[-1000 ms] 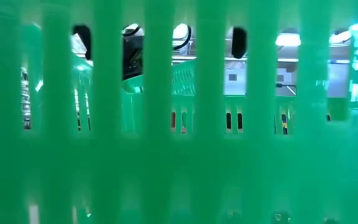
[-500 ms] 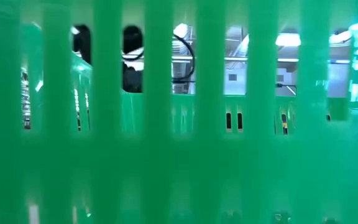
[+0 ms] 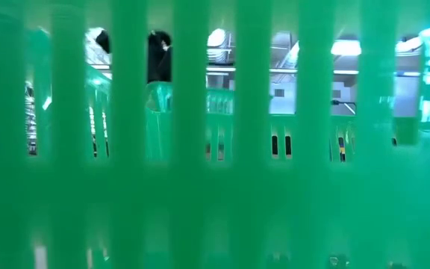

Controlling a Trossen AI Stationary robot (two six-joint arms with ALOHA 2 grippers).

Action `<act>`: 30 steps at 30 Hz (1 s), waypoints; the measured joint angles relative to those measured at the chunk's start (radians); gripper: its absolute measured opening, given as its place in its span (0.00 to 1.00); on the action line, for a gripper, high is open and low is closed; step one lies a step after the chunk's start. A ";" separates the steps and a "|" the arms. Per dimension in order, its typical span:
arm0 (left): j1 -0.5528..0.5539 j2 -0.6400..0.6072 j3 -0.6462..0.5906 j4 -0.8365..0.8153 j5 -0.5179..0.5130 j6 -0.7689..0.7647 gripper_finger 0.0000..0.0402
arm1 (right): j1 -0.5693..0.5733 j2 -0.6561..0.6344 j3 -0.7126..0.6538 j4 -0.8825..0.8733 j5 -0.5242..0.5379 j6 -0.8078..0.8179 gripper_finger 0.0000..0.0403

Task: Stack baskets on shelf by color
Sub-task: Stack the left green bin on top of the other green bin on the shelf

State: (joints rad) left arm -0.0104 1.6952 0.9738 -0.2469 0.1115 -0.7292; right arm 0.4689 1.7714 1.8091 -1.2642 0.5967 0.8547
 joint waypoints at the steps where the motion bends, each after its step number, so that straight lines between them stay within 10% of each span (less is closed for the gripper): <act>1: 0.005 -0.006 0.014 -0.005 0.012 0.012 0.07 | 0.000 0.002 0.000 -0.024 0.000 0.003 0.00; 30: -0.023 -0.025 0.061 -0.086 -0.013 -0.119 0.15 | 0.013 0.002 -0.001 -0.131 0.031 0.016 0.00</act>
State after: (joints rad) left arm -0.0337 1.6699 1.0344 -0.3332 0.0984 -0.8478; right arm 0.4819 1.7729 1.8084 -1.3947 0.6277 0.8707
